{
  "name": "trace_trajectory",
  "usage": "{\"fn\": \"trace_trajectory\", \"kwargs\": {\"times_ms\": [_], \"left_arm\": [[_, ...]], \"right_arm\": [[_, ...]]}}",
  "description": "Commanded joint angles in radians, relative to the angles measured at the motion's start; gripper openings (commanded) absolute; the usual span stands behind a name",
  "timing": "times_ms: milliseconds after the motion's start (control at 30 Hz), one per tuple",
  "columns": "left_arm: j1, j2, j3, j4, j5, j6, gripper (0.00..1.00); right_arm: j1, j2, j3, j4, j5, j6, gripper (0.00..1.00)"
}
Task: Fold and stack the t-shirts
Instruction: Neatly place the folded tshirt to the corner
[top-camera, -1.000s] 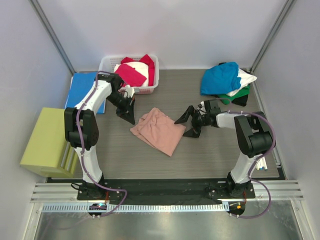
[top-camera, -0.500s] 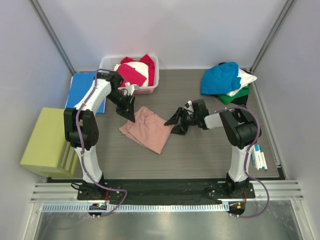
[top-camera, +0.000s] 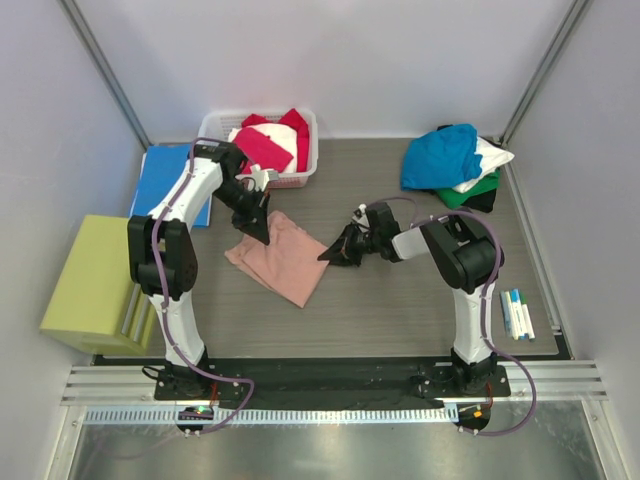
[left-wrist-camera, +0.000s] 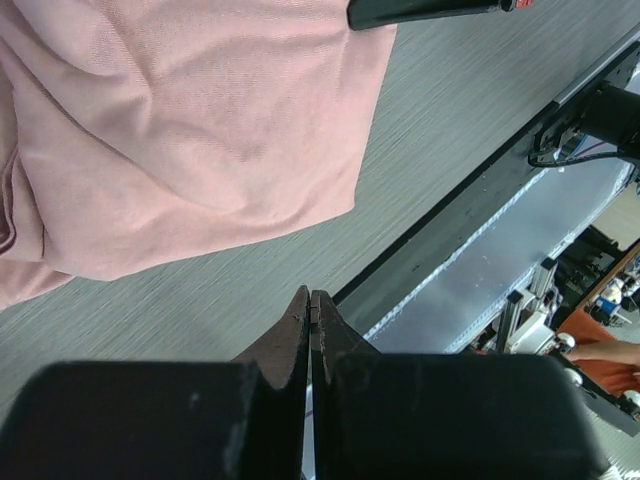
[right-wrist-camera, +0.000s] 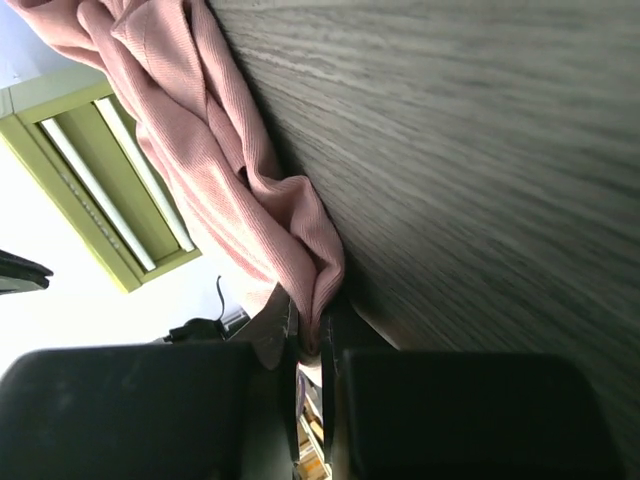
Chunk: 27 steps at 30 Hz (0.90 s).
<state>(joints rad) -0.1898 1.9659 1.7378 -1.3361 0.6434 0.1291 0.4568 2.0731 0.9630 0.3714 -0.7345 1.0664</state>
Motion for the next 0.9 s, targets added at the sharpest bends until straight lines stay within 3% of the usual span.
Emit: {"fn": "trace_trajectory", "kwargs": {"times_ms": [0,267,433,667,867], "left_arm": [[-0.002,-0.048,0.006,-0.121,0.001,0.024,0.00],[-0.002,-0.058,-0.006,-0.117,0.009,0.024,0.00],[-0.002,-0.073,-0.012,-0.118,0.007,0.027,0.00],[0.000,-0.088,-0.030,-0.114,0.006,0.037,0.00],[0.007,-0.094,-0.053,-0.107,0.009,0.047,0.00]], "right_arm": [[0.000,0.003,0.051,-0.179,0.142,-0.080,0.01],[-0.188,-0.143,0.489,-0.653,0.219,-0.282,0.01],[-0.372,-0.075,0.774,-0.875,0.201,-0.347,0.01],[-0.538,0.077,1.211,-1.078,0.198,-0.393,0.01],[-0.653,0.076,1.266,-1.114,0.233,-0.379,0.01]]}}
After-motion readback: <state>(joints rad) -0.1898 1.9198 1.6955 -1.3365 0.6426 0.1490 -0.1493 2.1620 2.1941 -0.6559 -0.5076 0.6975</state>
